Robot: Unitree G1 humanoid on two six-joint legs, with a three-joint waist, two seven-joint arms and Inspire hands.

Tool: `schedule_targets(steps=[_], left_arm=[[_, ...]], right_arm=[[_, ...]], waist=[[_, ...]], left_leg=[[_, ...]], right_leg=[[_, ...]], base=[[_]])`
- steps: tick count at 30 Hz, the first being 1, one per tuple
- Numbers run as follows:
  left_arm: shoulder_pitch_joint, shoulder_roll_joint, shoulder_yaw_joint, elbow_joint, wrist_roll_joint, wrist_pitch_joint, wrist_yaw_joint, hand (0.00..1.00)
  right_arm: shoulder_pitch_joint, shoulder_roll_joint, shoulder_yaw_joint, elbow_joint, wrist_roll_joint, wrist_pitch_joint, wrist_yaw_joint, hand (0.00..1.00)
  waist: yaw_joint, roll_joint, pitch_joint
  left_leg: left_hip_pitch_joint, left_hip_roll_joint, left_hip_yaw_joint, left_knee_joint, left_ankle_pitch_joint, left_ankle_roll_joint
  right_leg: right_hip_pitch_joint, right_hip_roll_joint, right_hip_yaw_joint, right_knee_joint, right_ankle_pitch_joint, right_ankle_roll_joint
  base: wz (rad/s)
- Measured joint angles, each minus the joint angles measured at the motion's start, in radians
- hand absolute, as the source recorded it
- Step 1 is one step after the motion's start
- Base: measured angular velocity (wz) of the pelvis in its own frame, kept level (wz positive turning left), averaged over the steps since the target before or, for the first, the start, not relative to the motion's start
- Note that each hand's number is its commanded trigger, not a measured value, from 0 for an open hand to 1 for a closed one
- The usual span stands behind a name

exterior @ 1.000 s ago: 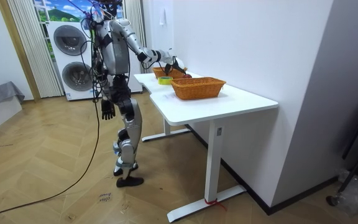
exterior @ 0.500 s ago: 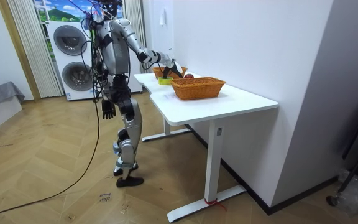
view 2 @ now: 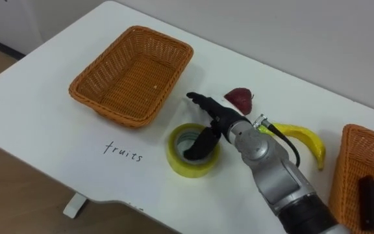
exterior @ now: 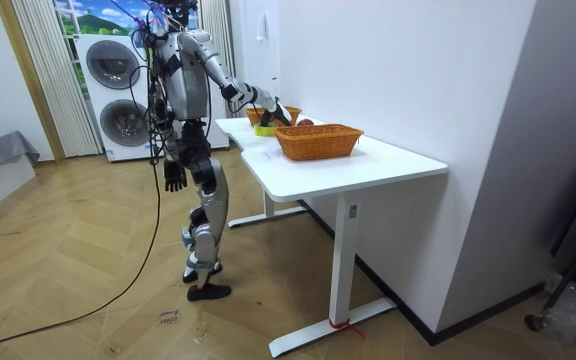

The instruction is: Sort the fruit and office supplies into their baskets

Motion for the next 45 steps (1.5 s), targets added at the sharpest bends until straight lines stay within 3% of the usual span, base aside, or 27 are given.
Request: schedule_targets(steps=[9, 10, 11, 12, 29, 45], left_arm=[[0.0, 0.0, 0.0, 0.0, 0.0, 0.0, 0.0, 0.0], [0.0, 0.0, 0.0, 0.0, 0.0, 0.0, 0.001, 0.0], [0.0, 0.0, 0.0, 0.0, 0.0, 0.0, 0.001, 0.0], [0.0, 0.0, -0.001, 0.0, 0.0, 0.0, 0.001, 0.0], [-0.001, 0.0, -0.019, -0.006, 0.0, -0.002, 0.003, 0.0], [0.0, -0.001, -0.018, -0.006, -0.001, -0.002, 0.019, 0.0]], right_arm=[[0.0, 0.002, -0.001, 0.0, -0.002, 0.0, 0.007, 0.0], [0.0, 0.002, -0.001, 0.0, -0.002, 0.0, 0.007, 0.52], [0.0, 0.002, -0.001, 0.0, -0.002, 0.0, 0.007, 0.94], [0.0, 0.002, -0.001, 0.0, -0.002, 0.0, 0.007, 1.0], [-0.014, 0.007, -0.004, -0.001, -0.067, 0.0, -0.015, 1.0], [-0.005, 0.016, -0.007, -0.051, -0.106, 0.002, 0.077, 1.0]], waist=[[0.0, 0.0, 0.0001], [0.0, 0.0, 0.0001], [0.0, 0.0, 0.0001], [0.0, 0.0, 0.0001], [0.001, 0.0, 0.0], [-0.007, 0.005, -0.0005]], left_leg=[[0.0, 0.0, 0.0, 0.0, 0.0, 0.0], [0.0, 0.0, 0.0, 0.0, 0.0, 0.0], [0.0, 0.0, 0.0, 0.0, 0.0, 0.0], [0.0, 0.0, 0.0, 0.0, 0.0, 0.0], [0.0, 0.0, 0.0, 0.0, 0.0, 0.0], [-0.001, 0.0, 0.001, 0.001, 0.0, 0.0]], right_leg=[[0.0, 0.0, 0.0, 0.0, 0.0, 0.0], [0.0, 0.0, 0.0, 0.0, 0.0, 0.0], [0.0, 0.0, 0.0, 0.0, 0.0, 0.0], [0.0, 0.0, 0.0, 0.0, 0.0, 0.0], [0.0, 0.0, -0.001, 0.0, 0.0, 0.0], [-0.002, 0.0, 0.014, 0.0, 0.0, 0.0]], base=[[0.0], [0.0], [0.0], [0.0], [0.0], [0.0]])
